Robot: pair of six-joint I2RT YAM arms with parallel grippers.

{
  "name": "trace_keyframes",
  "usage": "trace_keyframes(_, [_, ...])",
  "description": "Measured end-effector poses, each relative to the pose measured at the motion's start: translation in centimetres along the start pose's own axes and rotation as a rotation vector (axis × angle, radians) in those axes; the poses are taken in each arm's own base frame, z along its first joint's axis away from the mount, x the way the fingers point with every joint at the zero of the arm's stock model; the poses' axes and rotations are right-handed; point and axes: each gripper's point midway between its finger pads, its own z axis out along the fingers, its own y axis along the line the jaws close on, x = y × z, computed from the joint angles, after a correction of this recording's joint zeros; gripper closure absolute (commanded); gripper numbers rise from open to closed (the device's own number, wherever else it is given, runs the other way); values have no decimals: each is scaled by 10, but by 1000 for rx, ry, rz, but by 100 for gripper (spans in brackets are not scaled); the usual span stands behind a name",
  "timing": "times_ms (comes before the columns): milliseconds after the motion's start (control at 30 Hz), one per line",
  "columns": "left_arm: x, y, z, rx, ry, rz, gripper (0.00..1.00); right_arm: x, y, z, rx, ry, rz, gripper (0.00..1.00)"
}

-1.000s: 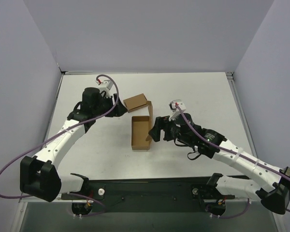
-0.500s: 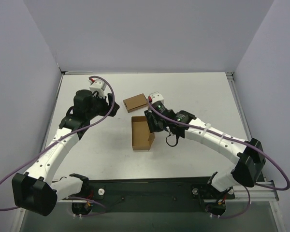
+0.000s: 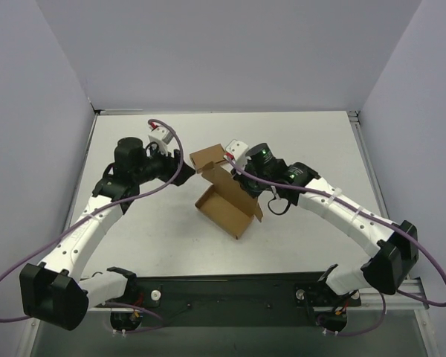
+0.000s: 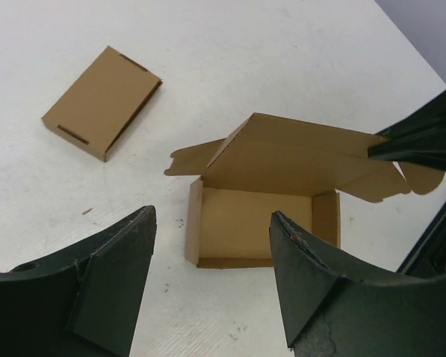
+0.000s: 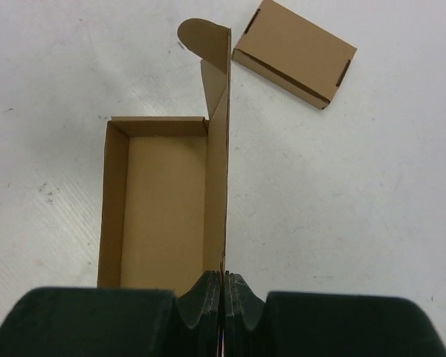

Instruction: Fold the paper box

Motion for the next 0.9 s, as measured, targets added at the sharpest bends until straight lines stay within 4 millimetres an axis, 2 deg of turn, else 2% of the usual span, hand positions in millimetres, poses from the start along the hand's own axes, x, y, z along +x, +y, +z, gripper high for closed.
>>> trace_keyframes(200, [16, -18, 12, 106, 58, 40, 28, -7, 1, -14, -125, -72, -88, 100])
trace_keyframes(400, [33, -35, 21, 141, 113, 112, 28, -4, 18, -15, -237, -89, -137, 100])
trace_keyframes(500, [35, -38, 22, 137, 116, 148, 41, -3, 25, -16, -273, -91, -144, 100])
trace_keyframes(533, [35, -38, 23, 134, 115, 157, 50, -3, 26, -17, -280, -92, -145, 100])
trace_keyframes(600, [35, -38, 24, 126, 115, 169, 57, -3, 26, -17, -284, -91, -145, 100])
trace_keyframes(733, [39, -38, 25, 117, 122, 193, 61, -2, 26, -17, -282, -87, -143, 100])
trace_keyframes(800, [41, -39, 25, 112, 131, 205, 79, -2, 24, -16, -271, -84, -142, 100])
trace_keyframes(833, [42, -40, 25, 109, 134, 210, 89, -1, 23, -16, -265, -82, -141, 95])
trace_keyframes(900, [45, -39, 26, 98, 142, 226, 99, 0, 21, -16, -250, -75, -139, 86])
